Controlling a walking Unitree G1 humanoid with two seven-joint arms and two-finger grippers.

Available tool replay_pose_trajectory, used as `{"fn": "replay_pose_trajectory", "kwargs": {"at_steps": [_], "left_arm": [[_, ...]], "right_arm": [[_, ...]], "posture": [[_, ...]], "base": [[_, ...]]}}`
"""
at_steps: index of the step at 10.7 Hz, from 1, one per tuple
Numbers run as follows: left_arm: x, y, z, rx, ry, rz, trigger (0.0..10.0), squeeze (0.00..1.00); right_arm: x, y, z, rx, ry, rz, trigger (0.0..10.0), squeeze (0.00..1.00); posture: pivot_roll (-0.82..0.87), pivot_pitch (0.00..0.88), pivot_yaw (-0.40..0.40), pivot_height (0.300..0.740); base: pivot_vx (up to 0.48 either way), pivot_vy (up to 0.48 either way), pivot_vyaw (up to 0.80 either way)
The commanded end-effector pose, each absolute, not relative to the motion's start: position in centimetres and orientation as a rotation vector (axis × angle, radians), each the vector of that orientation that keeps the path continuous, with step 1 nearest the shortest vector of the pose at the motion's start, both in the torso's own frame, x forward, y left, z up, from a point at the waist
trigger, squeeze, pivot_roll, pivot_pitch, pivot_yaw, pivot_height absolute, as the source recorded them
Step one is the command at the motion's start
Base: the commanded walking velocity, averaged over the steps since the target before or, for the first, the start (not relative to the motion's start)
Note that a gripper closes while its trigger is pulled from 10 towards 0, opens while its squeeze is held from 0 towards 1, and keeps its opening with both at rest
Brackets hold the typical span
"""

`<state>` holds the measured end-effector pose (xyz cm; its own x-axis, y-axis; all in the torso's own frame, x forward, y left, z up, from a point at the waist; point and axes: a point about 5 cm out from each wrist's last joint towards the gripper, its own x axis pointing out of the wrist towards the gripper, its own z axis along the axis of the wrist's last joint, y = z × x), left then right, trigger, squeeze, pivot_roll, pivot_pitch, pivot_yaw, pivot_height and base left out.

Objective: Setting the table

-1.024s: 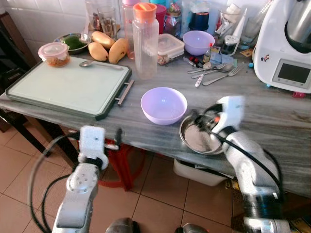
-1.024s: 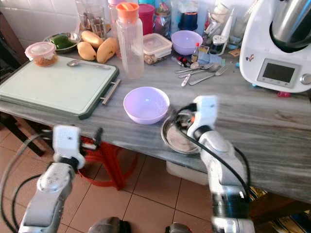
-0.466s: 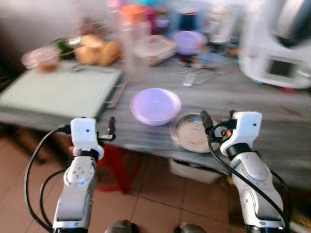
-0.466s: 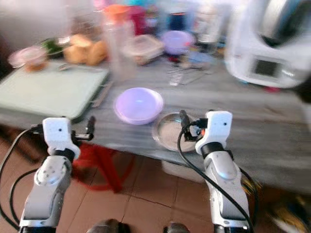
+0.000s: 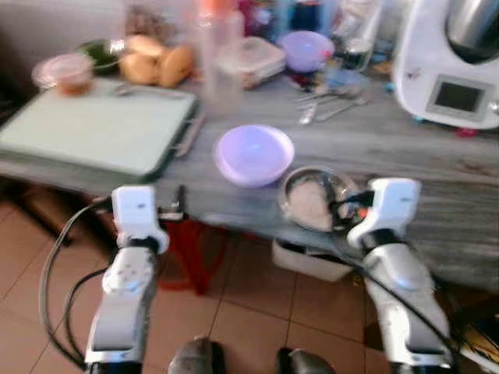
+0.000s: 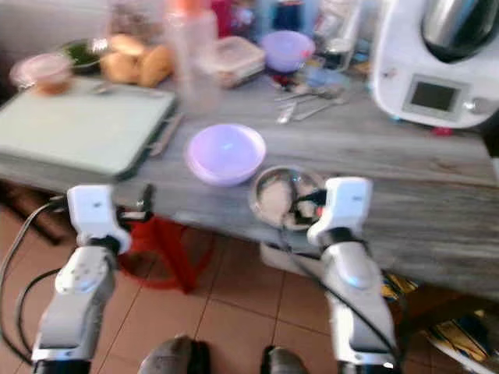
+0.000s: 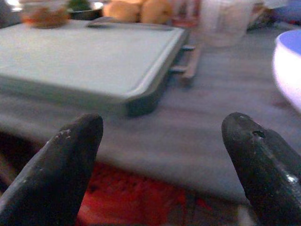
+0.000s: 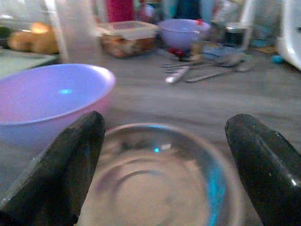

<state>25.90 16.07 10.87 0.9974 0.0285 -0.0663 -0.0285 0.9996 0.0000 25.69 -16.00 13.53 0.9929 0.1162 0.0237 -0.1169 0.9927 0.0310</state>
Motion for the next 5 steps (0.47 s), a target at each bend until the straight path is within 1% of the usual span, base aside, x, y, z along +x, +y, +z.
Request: {"fn": "replay_pose_trajectory", "kwargs": {"at_steps": [1,5], "left_arm": [[25.83,15.97,10.74,-0.006,0.077,0.027,10.0,0.00],[26.21,16.10,10.94,0.005,0.072,0.029,10.0,0.00]], "right_arm": [[25.63,-16.51,13.54,0.012,-0.027,0.104,10.0,0.00],[25.86,-16.56,13.60,0.004,-0.036,0.093,10.0,0.00]], "posture": [[0.00,0.000,0.014,0.740],[0.00,0.000,0.017,0.740]], "base": [[-0.386,0.000,0.00],[-0.383,0.000,0.00]]}}
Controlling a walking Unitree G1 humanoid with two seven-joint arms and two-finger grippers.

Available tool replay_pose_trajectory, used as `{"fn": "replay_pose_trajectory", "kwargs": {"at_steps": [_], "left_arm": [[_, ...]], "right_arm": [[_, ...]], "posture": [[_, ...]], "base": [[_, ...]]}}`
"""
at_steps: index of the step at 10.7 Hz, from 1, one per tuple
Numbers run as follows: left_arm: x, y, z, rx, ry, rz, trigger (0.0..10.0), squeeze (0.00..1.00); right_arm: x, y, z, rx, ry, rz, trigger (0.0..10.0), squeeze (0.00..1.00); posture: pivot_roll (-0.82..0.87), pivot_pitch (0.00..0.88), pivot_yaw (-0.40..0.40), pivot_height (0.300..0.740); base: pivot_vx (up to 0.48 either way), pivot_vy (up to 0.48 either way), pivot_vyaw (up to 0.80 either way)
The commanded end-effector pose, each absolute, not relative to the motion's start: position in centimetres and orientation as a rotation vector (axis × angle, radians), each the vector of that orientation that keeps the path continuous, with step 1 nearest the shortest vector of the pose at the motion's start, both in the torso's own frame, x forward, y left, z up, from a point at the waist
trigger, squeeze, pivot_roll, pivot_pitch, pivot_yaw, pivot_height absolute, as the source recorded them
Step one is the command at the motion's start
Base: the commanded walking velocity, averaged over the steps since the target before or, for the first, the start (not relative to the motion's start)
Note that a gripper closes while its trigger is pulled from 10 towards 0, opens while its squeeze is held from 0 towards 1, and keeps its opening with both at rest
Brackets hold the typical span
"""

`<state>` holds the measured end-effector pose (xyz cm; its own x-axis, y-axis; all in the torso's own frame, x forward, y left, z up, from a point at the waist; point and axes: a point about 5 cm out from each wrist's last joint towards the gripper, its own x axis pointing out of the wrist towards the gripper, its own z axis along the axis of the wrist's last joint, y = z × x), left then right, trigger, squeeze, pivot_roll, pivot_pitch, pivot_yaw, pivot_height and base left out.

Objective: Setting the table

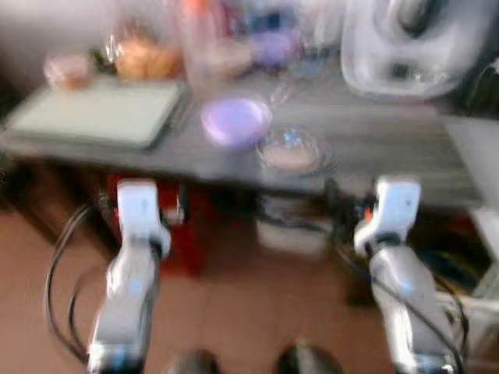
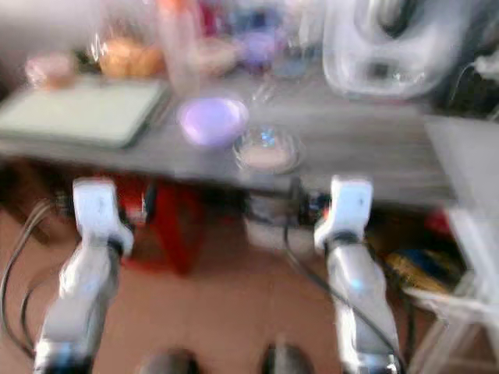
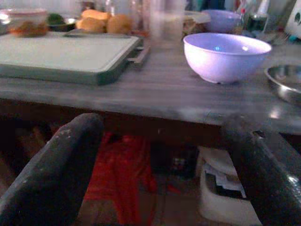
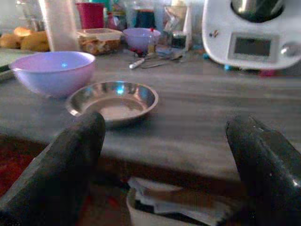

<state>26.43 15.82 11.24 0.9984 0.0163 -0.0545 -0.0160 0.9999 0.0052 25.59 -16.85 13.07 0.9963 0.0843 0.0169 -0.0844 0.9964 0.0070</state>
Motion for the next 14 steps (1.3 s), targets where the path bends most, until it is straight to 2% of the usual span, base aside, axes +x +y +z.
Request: {"fn": "replay_pose_trajectory", "kwargs": {"at_steps": [1,5,7,9,11,14], "left_arm": [[26.24,16.13,10.89,0.007,0.076,0.031,10.0,0.00],[26.25,15.82,10.92,0.008,0.064,0.010,10.0,0.00],[25.85,15.21,11.08,0.037,0.038,-0.055,10.0,0.00],[25.83,15.16,11.01,0.044,0.044,-0.070,10.0,0.00],[25.76,15.20,10.96,0.033,0.043,-0.077,10.0,0.00],[25.69,15.22,11.01,0.037,0.042,-0.082,10.0,0.00]], "right_arm": [[25.84,-16.55,13.54,0.005,-0.036,0.093,10.0,0.00],[25.86,-16.57,13.36,0.015,-0.029,0.090,10.0,0.00],[25.89,-16.37,13.13,0.026,-0.015,0.099,10.0,0.00],[25.91,-16.29,13.00,0.024,-0.005,0.102,10.0,0.00],[25.93,-16.12,12.88,0.028,0.003,0.110,10.0,0.00],[25.68,-15.77,12.66,0.030,0.010,0.120,10.0,0.00]], "posture": [[0.00,0.000,0.018,0.740],[0.00,0.000,0.018,0.740],[0.00,0.000,0.019,0.740],[0.00,0.000,0.018,0.740],[0.00,0.000,0.019,0.740],[0.01,0.000,0.021,0.740]], "base": [[-0.364,0.000,0.00],[-0.338,0.000,0.00],[0.000,0.000,0.00],[0.000,0.000,-0.57],[0.000,-0.257,-0.58],[0.000,-0.279,0.00]]}}
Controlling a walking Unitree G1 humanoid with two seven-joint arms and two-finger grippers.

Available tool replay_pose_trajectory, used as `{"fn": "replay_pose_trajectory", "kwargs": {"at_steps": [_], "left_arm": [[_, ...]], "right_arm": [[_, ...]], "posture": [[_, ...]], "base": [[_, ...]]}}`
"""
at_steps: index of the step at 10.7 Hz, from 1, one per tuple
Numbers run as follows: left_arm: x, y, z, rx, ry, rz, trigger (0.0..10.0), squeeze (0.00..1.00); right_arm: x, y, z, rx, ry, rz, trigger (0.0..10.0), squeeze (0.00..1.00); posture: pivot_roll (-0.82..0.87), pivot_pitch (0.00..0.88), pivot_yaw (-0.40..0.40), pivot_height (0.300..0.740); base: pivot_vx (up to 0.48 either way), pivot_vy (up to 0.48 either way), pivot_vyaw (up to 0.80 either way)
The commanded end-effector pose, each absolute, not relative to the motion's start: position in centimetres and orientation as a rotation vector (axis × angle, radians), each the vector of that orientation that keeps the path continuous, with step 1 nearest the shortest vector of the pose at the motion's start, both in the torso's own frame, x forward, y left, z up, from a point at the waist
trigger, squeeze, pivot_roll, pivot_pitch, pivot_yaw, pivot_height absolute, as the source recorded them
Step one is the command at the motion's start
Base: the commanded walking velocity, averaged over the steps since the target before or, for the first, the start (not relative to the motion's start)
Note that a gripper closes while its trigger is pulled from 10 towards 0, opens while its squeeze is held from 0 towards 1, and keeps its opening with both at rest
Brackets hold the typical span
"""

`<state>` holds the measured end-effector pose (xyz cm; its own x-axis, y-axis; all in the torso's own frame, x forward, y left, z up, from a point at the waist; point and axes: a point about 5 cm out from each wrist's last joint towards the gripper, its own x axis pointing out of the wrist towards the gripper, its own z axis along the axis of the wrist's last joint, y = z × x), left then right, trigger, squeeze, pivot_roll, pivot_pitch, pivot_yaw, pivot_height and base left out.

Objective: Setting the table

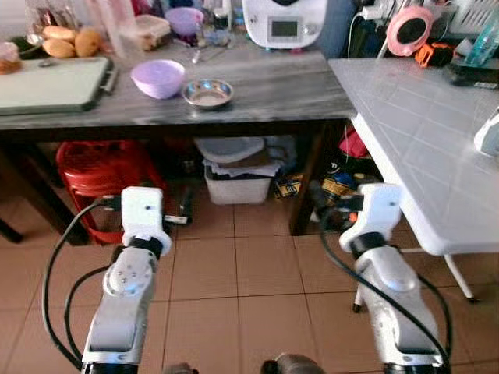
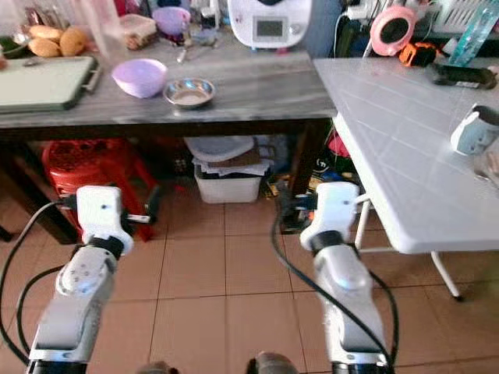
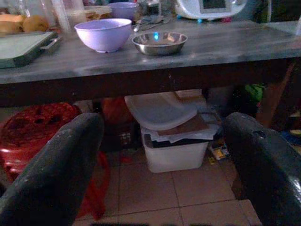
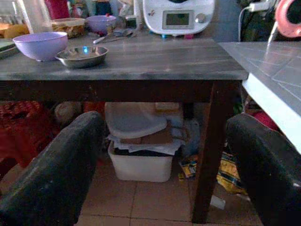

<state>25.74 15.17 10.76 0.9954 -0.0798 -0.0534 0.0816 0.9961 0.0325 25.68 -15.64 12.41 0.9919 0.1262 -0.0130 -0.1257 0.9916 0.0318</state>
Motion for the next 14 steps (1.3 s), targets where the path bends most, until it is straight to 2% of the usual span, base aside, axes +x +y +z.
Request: {"fn": "replay_pose_trajectory", "kwargs": {"at_steps": [1,5,14], "left_arm": [[25.7,15.1,11.0,0.037,0.042,-0.085,10.0,0.00],[25.8,15.0,11.1,0.035,0.042,-0.092,10.0,0.00],[26.2,14.7,11.5,0.062,0.023,-0.124,10.0,0.00]], "right_arm": [[25.8,-15.9,12.7,0.009,0.005,0.110,10.0,0.00],[25.9,-15.1,12.8,0.033,-0.008,0.120,10.0,0.00],[27.0,-14.9,13.0,0.032,-0.020,0.116,10.0,0.00]], "posture": [[0.01,0.000,0.023,0.740],[0.02,0.000,0.026,0.740],[0.02,0.000,0.035,0.740]], "base": [[0.000,-0.345,0.00],[0.000,-0.369,0.00],[0.033,-0.444,0.00]]}}
